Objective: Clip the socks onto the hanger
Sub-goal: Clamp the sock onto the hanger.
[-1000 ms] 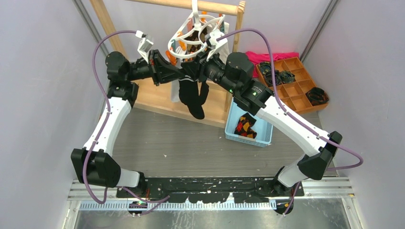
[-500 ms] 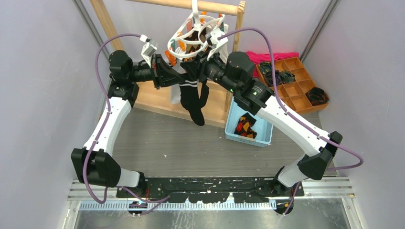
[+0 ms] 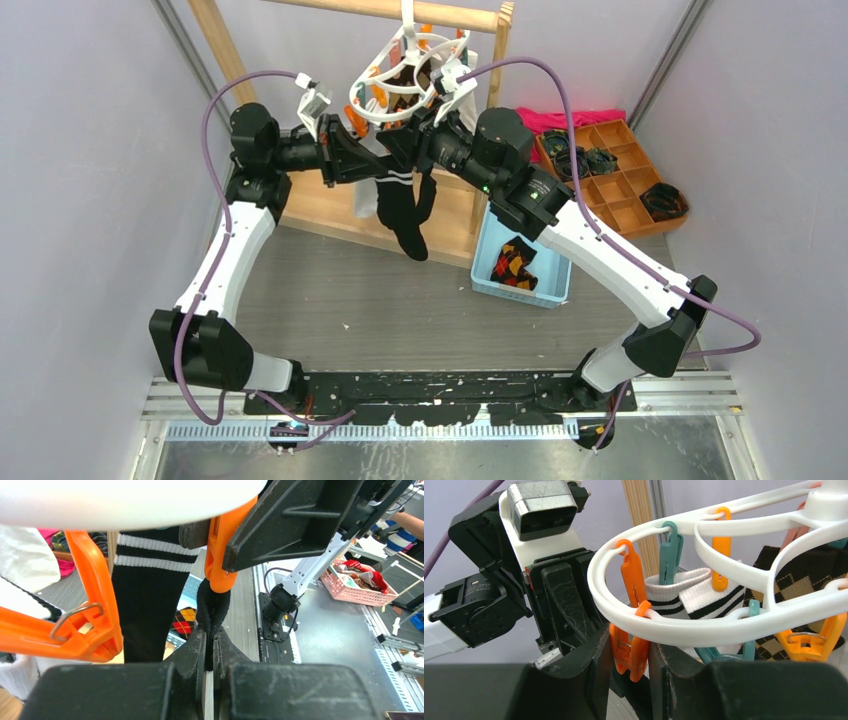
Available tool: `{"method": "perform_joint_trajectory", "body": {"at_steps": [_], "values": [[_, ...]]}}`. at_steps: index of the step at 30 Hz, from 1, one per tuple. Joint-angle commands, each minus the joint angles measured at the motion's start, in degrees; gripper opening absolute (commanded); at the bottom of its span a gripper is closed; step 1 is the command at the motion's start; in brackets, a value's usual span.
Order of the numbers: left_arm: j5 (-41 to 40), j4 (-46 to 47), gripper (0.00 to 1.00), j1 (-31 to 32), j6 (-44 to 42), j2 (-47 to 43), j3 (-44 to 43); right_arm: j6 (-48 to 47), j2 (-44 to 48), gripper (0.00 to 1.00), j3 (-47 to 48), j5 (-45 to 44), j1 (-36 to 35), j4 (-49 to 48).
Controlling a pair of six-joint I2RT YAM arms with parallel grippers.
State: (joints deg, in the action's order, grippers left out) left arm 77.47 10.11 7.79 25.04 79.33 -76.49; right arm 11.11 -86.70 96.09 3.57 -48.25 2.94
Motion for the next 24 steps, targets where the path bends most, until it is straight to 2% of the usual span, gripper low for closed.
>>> {"method": "perform_joint_trajectory", "body": {"at_steps": [1,24], "values": [[1.8,7.1,0.0,-0.3,6.1,0.7,-2.9,0.4,2.8,0.1,0.3,2.0,-0.1,-1.9],[2.6,10.7,0.0,-0.3,12.7,3.3,-6.4,-0.4,3.3,0.1,-0.5,4.0,-0.1,-0.4]]}}
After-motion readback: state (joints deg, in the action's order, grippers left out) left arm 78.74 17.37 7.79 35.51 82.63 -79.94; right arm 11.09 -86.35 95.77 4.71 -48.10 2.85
